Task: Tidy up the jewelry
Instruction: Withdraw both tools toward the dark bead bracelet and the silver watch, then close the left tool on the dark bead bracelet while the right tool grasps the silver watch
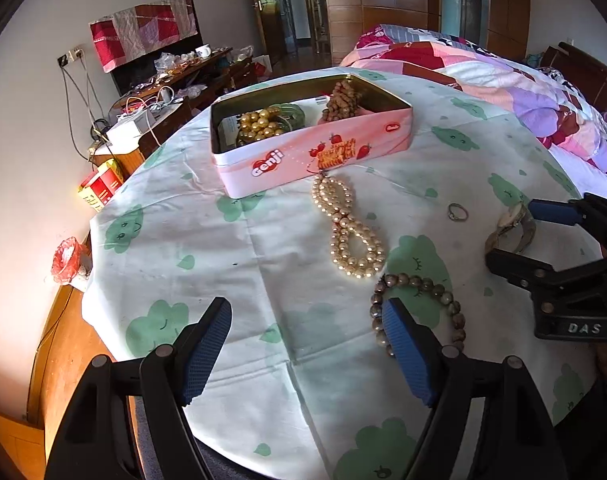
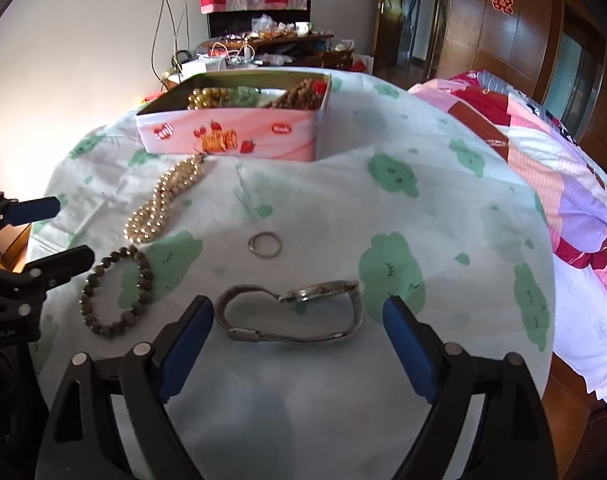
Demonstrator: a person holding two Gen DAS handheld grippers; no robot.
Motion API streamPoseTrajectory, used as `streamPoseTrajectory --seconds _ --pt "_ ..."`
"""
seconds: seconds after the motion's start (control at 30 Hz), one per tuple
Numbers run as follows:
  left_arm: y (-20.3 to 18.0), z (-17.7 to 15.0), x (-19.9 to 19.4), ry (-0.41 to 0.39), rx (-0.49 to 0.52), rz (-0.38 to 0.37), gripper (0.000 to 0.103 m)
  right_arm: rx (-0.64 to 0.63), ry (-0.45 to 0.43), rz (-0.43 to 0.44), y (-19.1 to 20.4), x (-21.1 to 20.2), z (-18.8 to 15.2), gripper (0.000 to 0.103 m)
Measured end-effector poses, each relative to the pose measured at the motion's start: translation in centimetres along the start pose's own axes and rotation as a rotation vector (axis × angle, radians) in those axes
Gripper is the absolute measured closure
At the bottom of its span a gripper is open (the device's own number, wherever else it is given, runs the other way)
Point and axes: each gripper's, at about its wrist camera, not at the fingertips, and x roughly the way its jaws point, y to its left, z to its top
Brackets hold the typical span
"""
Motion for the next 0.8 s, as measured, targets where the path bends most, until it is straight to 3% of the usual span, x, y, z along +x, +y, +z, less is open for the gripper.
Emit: streamPoseTrajectory --seconds 0.07,0.13,0.2,0.23,0.3,0.37,0.53,0.67,0.8 --pt "-0.1 0.0 0.2 0.004 0.005 -0.011 0.025 0.008 0.008 0.01 -0.2 0.3 0.1 0.016" --pt "-0.2 0.1 0.4 0.007 0.005 -0.026 0.025 0.02 0.005 0.028 -0.4 0.4 0.2 0.035" --pt "-0.3 0.2 0.7 0.012 0.007 -0.037 0.025 0.026 0.005 0.028 -0.4 0.5 0.3 0.04" --pt "-0.4 0.2 0.7 0.013 0.008 -0.045 0.026 0.025 0.005 0.027 -0.4 0.6 0.3 0.052" --pt "-0.7 0.2 0.9 0.015 0.016 -0.063 0.038 0.021 0.0 0.024 -0.4 0.5 0.3 0.066" --pt "-1.0 0.3 1.3 0.033 0.027 -0.089 0.056 0.029 0.0 0.033 -0.6 0.4 0.3 0.067" --pt "-1.6 0.7 1.9 0.047 0.043 -0.144 0.082 0.022 -0.003 0.03 -0.5 0.5 0.5 0.067" --pt "-2.1 1.0 2.1 0.052 0.057 -0.191 0.096 0.027 -0.003 0.029 -0.5 0.6 0.6 0.067" --pt "-2.2 1.0 1.7 0.038 0.063 -0.219 0.097 0.031 -0.007 0.037 -0.7 0.6 0.7 0.068"
